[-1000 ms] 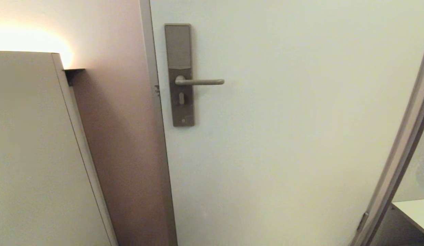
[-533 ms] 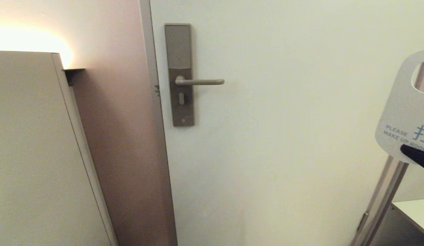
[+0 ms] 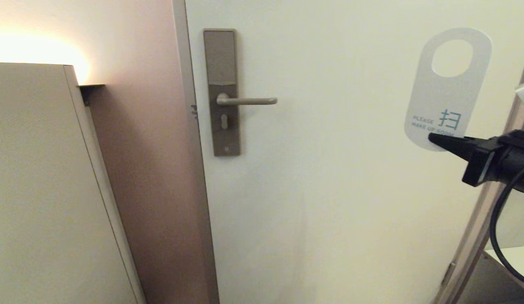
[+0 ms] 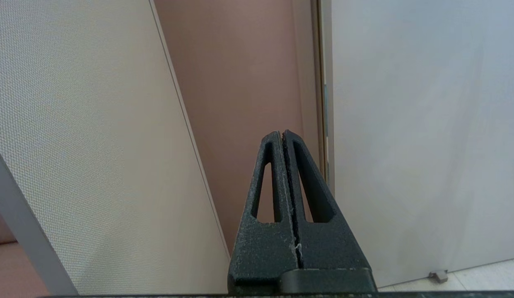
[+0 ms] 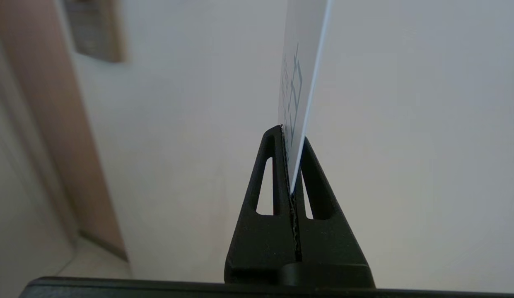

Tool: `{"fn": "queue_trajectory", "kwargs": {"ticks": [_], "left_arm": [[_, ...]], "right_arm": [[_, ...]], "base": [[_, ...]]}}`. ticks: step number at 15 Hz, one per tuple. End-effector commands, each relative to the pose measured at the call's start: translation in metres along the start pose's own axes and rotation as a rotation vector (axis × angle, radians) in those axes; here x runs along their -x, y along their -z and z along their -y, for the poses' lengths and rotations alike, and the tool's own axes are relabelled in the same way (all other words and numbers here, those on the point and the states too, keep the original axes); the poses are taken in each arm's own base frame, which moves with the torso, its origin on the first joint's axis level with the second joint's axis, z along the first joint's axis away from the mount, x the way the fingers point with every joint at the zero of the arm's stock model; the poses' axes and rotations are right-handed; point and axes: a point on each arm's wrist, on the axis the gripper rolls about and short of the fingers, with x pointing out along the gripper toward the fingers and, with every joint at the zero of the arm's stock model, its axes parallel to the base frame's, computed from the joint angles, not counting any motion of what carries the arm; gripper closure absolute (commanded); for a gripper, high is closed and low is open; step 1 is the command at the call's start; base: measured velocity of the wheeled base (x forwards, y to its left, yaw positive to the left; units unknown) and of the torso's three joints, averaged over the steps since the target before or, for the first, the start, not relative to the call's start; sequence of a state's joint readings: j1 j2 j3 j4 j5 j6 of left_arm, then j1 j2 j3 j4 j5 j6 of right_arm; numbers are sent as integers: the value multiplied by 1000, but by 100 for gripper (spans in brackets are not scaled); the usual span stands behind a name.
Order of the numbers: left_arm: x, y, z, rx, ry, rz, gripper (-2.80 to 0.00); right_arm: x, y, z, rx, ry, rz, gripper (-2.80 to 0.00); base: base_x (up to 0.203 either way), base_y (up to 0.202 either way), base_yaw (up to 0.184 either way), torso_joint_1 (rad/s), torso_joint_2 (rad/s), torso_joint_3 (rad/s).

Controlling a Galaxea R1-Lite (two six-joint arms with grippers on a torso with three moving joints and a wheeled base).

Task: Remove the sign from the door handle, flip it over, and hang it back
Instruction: Hang the sign back with the other side facing out

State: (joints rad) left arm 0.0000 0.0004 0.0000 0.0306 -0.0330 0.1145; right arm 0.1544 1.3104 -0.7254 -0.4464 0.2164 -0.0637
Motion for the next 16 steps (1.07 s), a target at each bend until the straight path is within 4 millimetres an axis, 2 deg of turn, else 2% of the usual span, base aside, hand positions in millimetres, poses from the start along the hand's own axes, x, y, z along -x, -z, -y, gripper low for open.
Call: {"fn": "queue_trajectory", "kwargs": {"ticks": [1,7,13,16], "left_arm": [[0,0,0,-1,0,0,0],[0,0,0,-1,-1,0,0],[0,0,0,-1,1,0,0],[0,0,0,-1,1,0,0]], "right_arm": [[-30,2,-5,1,-52,-40,0],[-78,10,-27,25,-149,-41,0],[-108,30,-30,26,-164,-75,0],[-125,29,-34,29,-178,-68,0]], "base": [[0,0,0,0,0,0],[0,0,0,0,0,0],[0,0,0,0,0,0],[0,0,0,0,0,0]]}}
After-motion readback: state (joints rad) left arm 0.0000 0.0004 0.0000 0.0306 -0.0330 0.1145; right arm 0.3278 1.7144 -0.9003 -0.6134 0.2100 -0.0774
